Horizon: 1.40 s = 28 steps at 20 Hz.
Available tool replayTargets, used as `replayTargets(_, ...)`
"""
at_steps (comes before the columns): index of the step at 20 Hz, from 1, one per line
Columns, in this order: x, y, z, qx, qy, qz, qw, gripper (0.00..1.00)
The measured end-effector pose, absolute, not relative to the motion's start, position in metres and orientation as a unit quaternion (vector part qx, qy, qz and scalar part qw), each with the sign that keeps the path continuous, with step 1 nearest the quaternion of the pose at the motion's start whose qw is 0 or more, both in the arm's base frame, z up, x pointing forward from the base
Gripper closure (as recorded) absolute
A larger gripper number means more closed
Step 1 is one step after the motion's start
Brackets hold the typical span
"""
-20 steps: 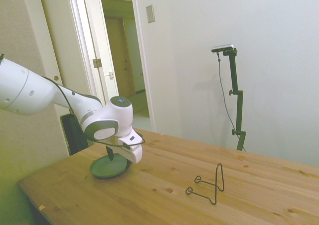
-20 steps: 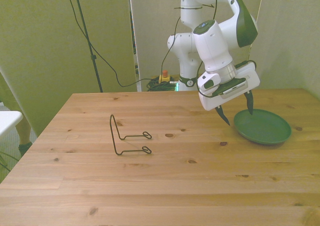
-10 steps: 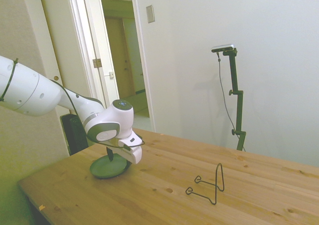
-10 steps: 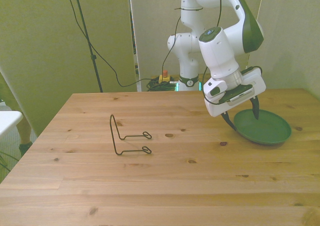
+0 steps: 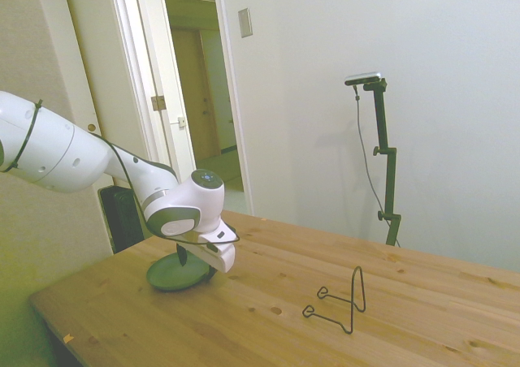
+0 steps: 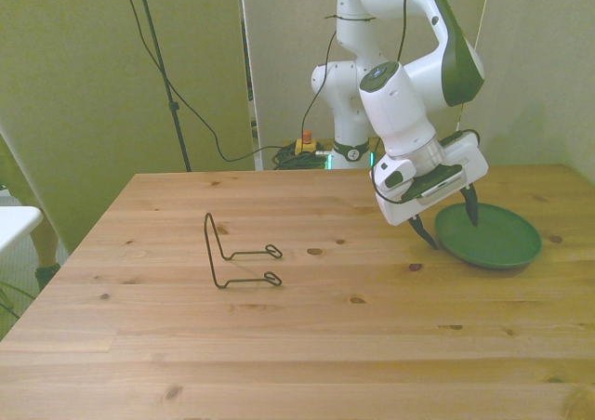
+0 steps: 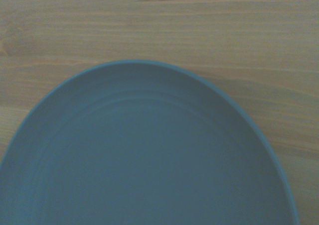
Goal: Load the plate
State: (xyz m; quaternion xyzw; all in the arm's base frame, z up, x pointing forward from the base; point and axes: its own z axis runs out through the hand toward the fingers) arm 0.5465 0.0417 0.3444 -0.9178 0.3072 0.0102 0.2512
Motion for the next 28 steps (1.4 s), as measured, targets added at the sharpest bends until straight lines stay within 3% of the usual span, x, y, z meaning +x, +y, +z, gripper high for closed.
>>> replayTargets(23,0.551,0.028,0.329,-0.918,0.311,0.014,0.245,1.0)
replayTargets(28,0.549,0.03,0.339,-0.924,0.316,0.007,0.215,1.0)
